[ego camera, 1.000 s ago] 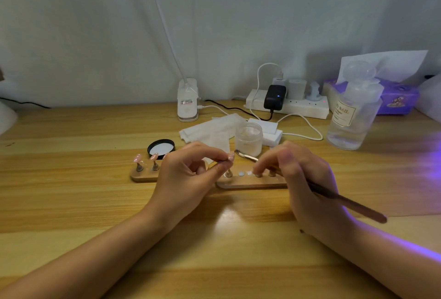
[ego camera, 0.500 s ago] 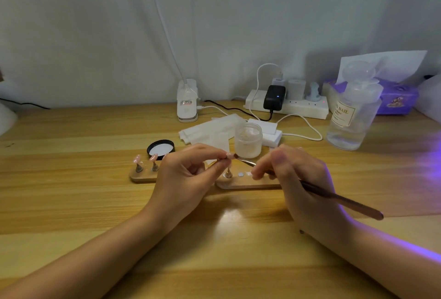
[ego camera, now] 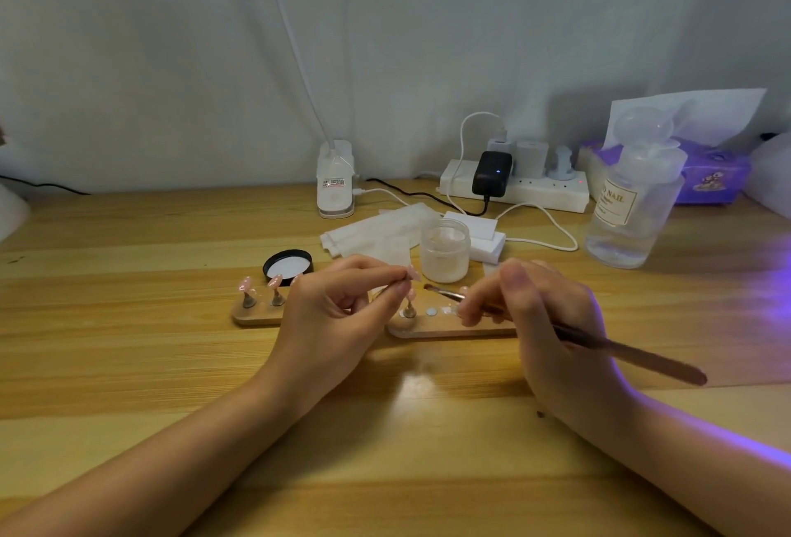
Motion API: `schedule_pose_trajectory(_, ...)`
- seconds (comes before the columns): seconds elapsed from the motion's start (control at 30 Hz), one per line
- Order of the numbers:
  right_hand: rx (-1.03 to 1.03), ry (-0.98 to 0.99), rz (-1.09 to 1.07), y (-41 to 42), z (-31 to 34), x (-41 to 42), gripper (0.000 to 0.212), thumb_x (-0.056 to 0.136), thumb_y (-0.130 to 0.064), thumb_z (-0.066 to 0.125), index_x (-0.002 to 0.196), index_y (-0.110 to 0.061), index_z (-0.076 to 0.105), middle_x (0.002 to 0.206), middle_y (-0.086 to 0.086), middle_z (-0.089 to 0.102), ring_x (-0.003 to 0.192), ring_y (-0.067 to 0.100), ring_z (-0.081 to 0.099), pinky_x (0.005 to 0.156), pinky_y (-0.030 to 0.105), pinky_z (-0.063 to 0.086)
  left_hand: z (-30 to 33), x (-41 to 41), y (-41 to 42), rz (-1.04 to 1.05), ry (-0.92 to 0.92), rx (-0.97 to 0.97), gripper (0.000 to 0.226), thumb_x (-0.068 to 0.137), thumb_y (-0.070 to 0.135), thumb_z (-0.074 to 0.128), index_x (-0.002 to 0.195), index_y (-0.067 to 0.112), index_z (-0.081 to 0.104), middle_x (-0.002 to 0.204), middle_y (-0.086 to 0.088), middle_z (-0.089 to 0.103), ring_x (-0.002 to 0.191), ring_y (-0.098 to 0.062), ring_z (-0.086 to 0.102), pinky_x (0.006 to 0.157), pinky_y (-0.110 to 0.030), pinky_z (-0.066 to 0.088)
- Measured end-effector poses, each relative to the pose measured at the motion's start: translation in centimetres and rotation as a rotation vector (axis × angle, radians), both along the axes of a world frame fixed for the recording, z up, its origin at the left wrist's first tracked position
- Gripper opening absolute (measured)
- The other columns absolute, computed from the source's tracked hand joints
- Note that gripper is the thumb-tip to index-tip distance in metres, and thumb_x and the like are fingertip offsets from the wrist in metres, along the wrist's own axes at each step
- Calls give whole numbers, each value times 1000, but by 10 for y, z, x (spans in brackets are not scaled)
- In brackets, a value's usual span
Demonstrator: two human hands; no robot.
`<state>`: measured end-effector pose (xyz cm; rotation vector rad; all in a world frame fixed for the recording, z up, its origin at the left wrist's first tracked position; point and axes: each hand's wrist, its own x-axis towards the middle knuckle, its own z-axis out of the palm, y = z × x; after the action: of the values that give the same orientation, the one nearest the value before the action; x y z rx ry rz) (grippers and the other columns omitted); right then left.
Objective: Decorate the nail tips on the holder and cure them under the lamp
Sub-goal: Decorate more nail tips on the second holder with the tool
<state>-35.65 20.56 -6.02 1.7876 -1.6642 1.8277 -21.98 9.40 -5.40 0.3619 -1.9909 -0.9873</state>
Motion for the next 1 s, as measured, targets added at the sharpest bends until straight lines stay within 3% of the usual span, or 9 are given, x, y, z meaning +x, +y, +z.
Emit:
schedule_pose_trajectory(0.13,13,150,21,-3,1,1,39,96,-43,31,87,-24,64,85,-27,56,79,-5,55,73,19,41,1,1,1,-22,0,0,17,74,22,62,89,26,69,80,3,67,52,-29,43,48,-36,35)
schedule_pose_trajectory(0.27,8,-6,14,0,-1,-1,38,94,-46,33,70,-34,60,64,-10,61,68,7,58,67,38,45,0,0,0,-20,-26,-3,16,77,11,65,89,20,70,81,2,66,49,-21,40,46,-25,32)
schedule_pose_trajectory(0.37,-17,-62,8,2,0,0,35,92,-36,32,67,-34,58,61,-4,61,66,7,57,67,41,43,-1,0,0,-18,-24,-10,16,77,12,64,89,21,70,80,4,66,48,-10,38,45,-16,31)
schedule_pose_trajectory(0.47,4,83,17,-2,2,2,39,96,-44,31,81,-28,62,77,-22,58,75,-2,56,71,29,43,-1,-1,1,-26,-9,-13,15,75,20,62,86,26,69,79,5,66,48,-11,38,46,-19,31)
schedule_pose_trajectory(0.53,20,106,25,-3,0,1,44,95,-47,28,83,-24,64,78,-24,56,75,-3,55,71,24,41,-1,0,0,-24,-8,-9,15,75,20,62,87,25,69,79,5,66,49,-12,40,46,-22,32)
schedule_pose_trajectory(0.67,1,-61,32,2,-1,0,37,93,-40,33,67,-34,59,62,-4,62,67,8,58,68,41,44,-2,0,-1,-5,-27,-42,18,77,10,65,88,23,70,82,4,68,53,-28,45,47,-31,35)
schedule_pose_trajectory(0.73,-12,-45,9,2,0,0,36,93,-34,32,70,-33,60,64,-7,62,69,6,58,69,40,44,-2,0,-1,-1,-31,-43,18,77,9,66,88,22,70,83,5,68,54,-29,46,47,-31,37)
schedule_pose_trajectory(0.87,18,102,18,-3,0,1,43,96,-45,29,84,-24,64,79,-22,57,76,-1,56,71,26,42,-2,-1,0,-9,-11,-56,16,75,17,63,89,22,70,81,5,68,53,-27,45,47,-28,36)
schedule_pose_trajectory(1.0,-22,3,22,0,-3,-1,47,95,-47,29,63,-32,60,64,-11,61,67,3,56,68,36,43,-2,-1,-1,-7,-8,-70,16,76,18,63,88,25,69,83,6,69,56,-31,50,49,-40,41)
